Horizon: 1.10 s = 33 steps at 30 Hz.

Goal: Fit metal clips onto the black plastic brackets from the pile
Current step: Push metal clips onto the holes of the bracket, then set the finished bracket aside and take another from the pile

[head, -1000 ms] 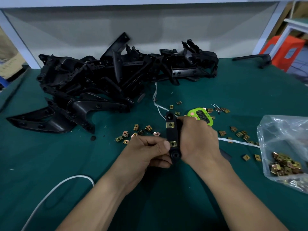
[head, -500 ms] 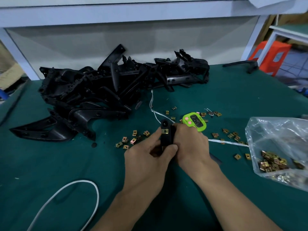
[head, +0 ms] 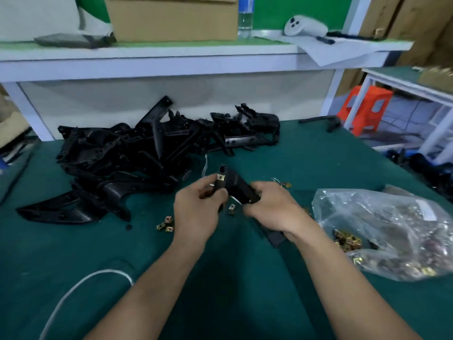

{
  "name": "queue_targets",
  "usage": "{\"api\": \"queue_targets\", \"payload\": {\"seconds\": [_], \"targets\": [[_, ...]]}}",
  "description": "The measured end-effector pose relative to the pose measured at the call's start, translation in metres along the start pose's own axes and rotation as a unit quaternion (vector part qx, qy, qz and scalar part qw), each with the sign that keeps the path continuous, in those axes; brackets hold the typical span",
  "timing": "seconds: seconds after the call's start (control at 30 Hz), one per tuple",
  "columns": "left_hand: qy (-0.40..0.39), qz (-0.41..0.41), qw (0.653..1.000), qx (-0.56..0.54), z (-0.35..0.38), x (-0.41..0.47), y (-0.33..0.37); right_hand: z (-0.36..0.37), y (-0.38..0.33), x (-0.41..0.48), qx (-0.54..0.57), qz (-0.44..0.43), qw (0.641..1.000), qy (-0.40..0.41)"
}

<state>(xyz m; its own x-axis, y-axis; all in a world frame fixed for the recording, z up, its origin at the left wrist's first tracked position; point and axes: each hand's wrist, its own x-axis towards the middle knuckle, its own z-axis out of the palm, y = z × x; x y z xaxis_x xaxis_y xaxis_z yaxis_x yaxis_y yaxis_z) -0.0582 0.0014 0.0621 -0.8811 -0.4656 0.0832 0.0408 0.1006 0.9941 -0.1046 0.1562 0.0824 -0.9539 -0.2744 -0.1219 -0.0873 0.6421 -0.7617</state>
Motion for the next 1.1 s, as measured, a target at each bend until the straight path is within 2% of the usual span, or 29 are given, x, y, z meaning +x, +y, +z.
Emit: {"api": "queue_targets", "payload": {"seconds": [0.07, 0.17, 0.37, 0.5, 0.6, 0.67, 0.73, 0.77, 0.8, 0.9, 0.97, 1.03, 1.1], "targets": [[-0.028, -0.058, 0.994, -0.093, 0.018, 0.009, 0.016, -0.028, 0.007, -0.012, 0.102, 0.014, 0.995, -0.016], [-0.086, -0.117, 0.973, -0.181, 0.061, 0.006, 0.037, -0.07, 0.022, -0.034, 0.201, 0.024, 0.979, 0.007], [-0.209, -0.184, 0.935, -0.217, 0.192, -0.03, 0.067, -0.146, 0.087, -0.084, 0.3, 0.113, 0.938, 0.132], [-0.321, -0.253, 0.898, -0.164, 0.281, -0.062, 0.072, -0.183, 0.141, -0.122, 0.387, 0.204, 0.873, 0.214], [-0.421, -0.296, 0.845, -0.144, 0.336, -0.072, 0.088, -0.227, 0.176, -0.127, 0.423, 0.249, 0.827, 0.274], [-0.489, -0.3, 0.809, -0.13, 0.368, -0.071, 0.103, -0.274, 0.195, -0.106, 0.484, 0.242, 0.789, 0.292], [-0.518, -0.311, 0.788, -0.123, 0.391, -0.068, 0.115, -0.318, 0.213, -0.08, 0.55, 0.237, 0.738, 0.31], [-0.519, -0.314, 0.787, -0.118, 0.399, -0.066, 0.118, -0.334, 0.224, -0.067, 0.548, 0.264, 0.718, 0.338], [-0.517, -0.316, 0.788, -0.108, 0.403, -0.063, 0.119, -0.341, 0.236, -0.057, 0.508, 0.302, 0.719, 0.366], [-0.515, -0.268, 0.812, -0.052, 0.402, -0.046, 0.112, -0.331, 0.259, -0.029, 0.343, 0.367, 0.778, 0.377], [-0.489, -0.216, 0.845, -0.019, 0.394, -0.026, 0.1, -0.309, 0.255, -0.01, 0.234, 0.357, 0.833, 0.352], [-0.444, -0.194, 0.874, -0.016, 0.383, -0.006, 0.086, -0.285, 0.241, 0.004, 0.152, 0.337, 0.857, 0.36], [-0.395, -0.197, 0.897, -0.035, 0.369, 0.007, 0.071, -0.261, 0.219, 0.016, 0.117, 0.282, 0.875, 0.376]]}}
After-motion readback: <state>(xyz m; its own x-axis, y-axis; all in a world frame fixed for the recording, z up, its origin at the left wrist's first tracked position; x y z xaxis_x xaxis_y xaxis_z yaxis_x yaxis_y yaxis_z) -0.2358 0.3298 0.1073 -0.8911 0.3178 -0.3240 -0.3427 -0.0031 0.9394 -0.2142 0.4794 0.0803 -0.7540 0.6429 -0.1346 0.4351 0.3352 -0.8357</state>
